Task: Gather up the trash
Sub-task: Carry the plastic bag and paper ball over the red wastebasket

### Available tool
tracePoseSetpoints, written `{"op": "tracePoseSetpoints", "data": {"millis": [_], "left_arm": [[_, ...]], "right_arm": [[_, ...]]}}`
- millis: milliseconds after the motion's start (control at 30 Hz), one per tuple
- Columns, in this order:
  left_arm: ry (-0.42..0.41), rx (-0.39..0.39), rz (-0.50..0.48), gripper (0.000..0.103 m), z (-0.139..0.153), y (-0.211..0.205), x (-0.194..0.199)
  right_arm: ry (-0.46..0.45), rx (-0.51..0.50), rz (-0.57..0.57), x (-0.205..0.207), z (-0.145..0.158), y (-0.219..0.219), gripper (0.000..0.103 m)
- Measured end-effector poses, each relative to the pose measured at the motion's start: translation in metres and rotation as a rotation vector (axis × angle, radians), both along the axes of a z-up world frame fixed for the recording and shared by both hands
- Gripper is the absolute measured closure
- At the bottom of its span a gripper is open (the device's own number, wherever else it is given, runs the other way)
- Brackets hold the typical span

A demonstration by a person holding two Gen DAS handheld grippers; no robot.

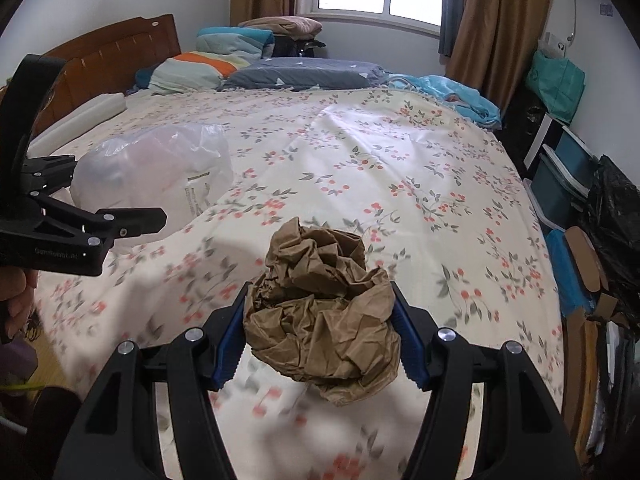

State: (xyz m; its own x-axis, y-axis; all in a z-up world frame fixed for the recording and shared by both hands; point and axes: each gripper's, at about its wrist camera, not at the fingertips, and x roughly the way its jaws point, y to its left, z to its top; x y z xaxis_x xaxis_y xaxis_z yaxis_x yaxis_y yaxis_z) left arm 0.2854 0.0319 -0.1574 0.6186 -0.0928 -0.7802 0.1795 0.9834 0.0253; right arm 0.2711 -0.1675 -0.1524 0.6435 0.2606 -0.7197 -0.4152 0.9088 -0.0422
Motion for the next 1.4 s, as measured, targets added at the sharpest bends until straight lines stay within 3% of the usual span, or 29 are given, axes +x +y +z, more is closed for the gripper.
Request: {"op": "tracePoseSetpoints", "data": {"millis": [400, 733, 933, 1067, 1400], "left_arm": [[-0.022, 0.007, -0.007, 0.018, 0.023, -0.027, -0.134], [0.024, -0.002, -0.046, 0.018, 0.001, -0.042, -0.229], [0.107, 0.012, -0.071, 0.018, -0.039, -0.045, -0.273], [0.205, 0.012, -0.073, 0.018, -0.083, -0.046, -0.293], [0.416, 0.037, -0.094, 0.018, -0.182, -0.054, -0.294]], "right_arm": [[-0.014, 0.021, 0.058, -0.118, 0.023, -0.017, 0.040], [0.030, 0.021, 0.109, -0.203, 0.003, -0.024, 0.040], [0.102, 0.020, 0.137, -0.247, -0.032, -0.019, 0.040], [0.158, 0.005, 0.153, -0.263, -0.062, -0.017, 0.040], [0.270, -0.026, 0.154, -0.278, -0.123, -0.019, 0.040]]}}
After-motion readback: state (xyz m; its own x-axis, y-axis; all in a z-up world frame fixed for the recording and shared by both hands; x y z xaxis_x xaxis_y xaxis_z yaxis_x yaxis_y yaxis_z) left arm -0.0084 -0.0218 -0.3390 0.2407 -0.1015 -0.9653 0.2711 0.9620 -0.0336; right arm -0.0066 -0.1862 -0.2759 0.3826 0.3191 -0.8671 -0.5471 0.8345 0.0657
